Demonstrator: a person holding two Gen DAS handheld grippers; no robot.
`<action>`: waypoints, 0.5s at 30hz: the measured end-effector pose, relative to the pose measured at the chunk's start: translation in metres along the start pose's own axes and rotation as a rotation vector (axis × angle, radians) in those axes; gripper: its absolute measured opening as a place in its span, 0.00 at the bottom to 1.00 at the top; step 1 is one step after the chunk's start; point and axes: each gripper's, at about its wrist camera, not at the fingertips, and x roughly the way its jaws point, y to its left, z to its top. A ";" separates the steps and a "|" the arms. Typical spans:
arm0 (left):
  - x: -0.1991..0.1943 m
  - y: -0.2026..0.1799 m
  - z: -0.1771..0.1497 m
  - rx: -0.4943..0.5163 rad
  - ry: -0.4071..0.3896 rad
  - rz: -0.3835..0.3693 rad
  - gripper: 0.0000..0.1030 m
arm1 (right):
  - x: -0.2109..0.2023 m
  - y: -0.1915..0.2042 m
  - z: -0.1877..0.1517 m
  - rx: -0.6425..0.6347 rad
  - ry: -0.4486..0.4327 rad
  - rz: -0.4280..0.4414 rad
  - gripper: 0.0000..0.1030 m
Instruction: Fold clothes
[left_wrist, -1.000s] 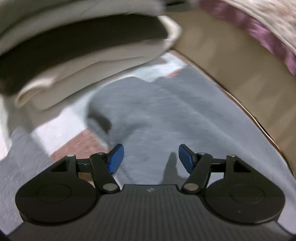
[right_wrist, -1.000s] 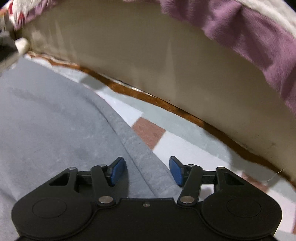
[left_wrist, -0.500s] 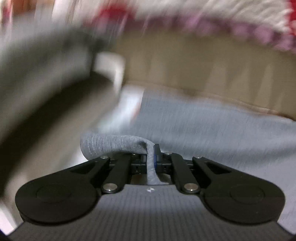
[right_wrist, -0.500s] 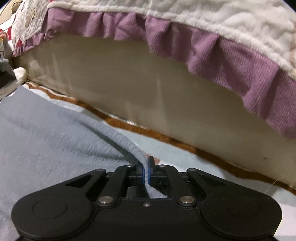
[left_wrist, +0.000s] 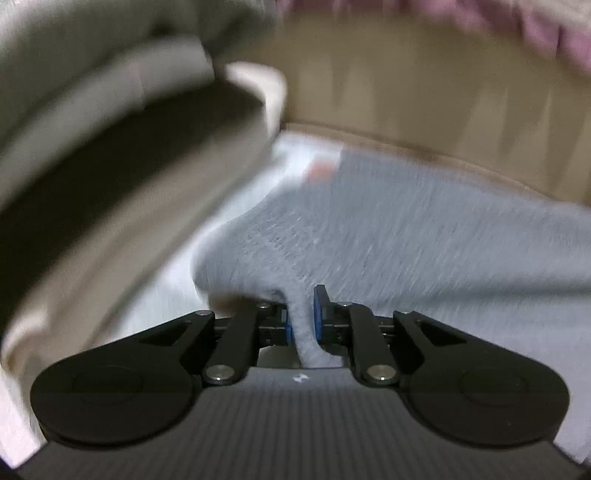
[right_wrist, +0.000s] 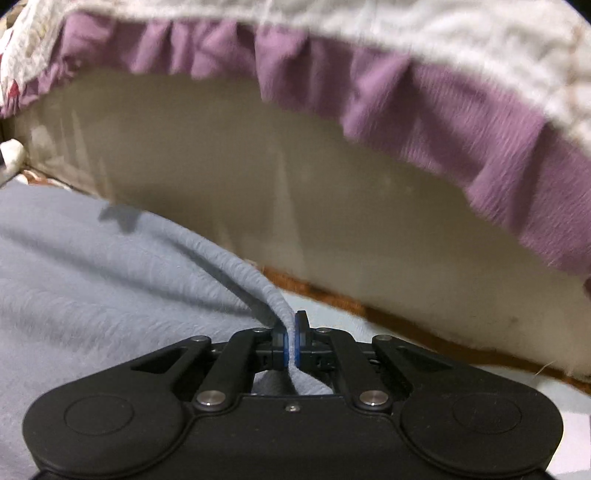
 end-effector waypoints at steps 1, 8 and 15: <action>0.001 -0.002 -0.003 -0.005 0.005 0.012 0.14 | 0.003 -0.001 -0.001 0.002 0.007 -0.003 0.03; -0.041 0.018 0.006 -0.094 -0.024 -0.059 0.33 | 0.015 -0.002 -0.008 -0.003 0.038 -0.019 0.03; -0.059 0.009 0.049 -0.018 -0.060 -0.128 0.53 | 0.013 -0.013 -0.006 0.065 0.058 0.038 0.04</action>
